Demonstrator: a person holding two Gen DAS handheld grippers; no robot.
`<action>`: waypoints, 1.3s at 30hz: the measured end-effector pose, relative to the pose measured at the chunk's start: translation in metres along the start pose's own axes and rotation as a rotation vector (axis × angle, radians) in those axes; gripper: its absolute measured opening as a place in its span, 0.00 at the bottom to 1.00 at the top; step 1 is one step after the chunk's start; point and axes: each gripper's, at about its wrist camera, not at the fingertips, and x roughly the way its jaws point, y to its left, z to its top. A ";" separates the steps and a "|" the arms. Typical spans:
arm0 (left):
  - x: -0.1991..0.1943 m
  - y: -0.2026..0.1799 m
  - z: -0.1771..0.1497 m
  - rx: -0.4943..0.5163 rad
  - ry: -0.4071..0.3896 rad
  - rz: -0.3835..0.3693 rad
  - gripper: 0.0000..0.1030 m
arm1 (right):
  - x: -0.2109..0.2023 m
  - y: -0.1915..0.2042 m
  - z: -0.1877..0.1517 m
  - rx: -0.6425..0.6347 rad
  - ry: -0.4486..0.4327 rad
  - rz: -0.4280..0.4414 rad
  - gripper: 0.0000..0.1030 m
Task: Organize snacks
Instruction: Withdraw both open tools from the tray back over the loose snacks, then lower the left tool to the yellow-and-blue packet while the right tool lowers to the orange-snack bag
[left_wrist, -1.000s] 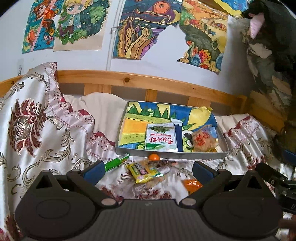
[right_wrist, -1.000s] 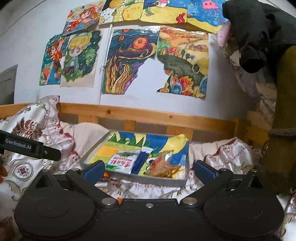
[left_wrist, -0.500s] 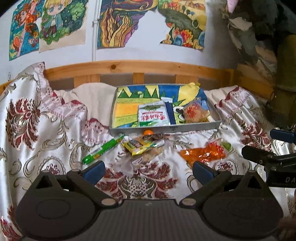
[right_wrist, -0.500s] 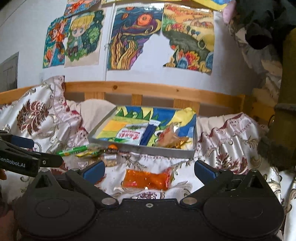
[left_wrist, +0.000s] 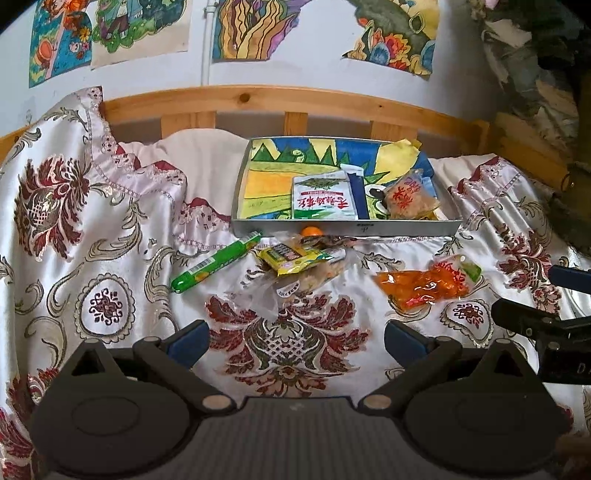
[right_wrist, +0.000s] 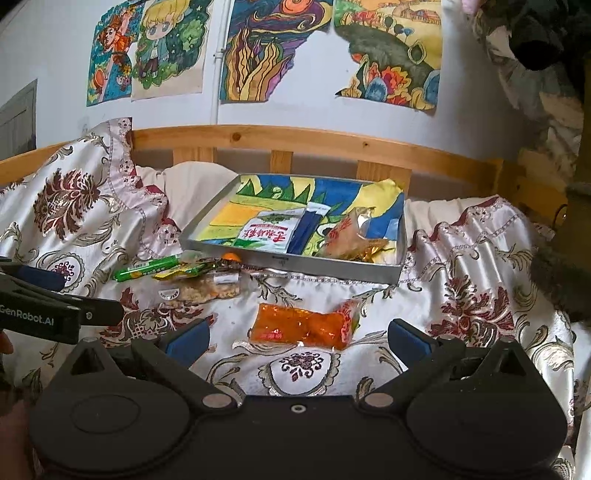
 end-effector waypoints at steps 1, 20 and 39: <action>0.001 0.000 0.000 0.000 0.002 0.002 0.99 | 0.001 0.000 0.000 0.003 0.006 0.001 0.99; 0.022 -0.002 0.010 -0.036 0.055 -0.089 0.99 | 0.047 -0.020 0.010 -0.028 0.098 0.033 0.99; 0.106 0.008 0.061 -0.126 0.104 -0.074 0.99 | 0.121 -0.031 -0.007 0.041 0.161 0.097 0.99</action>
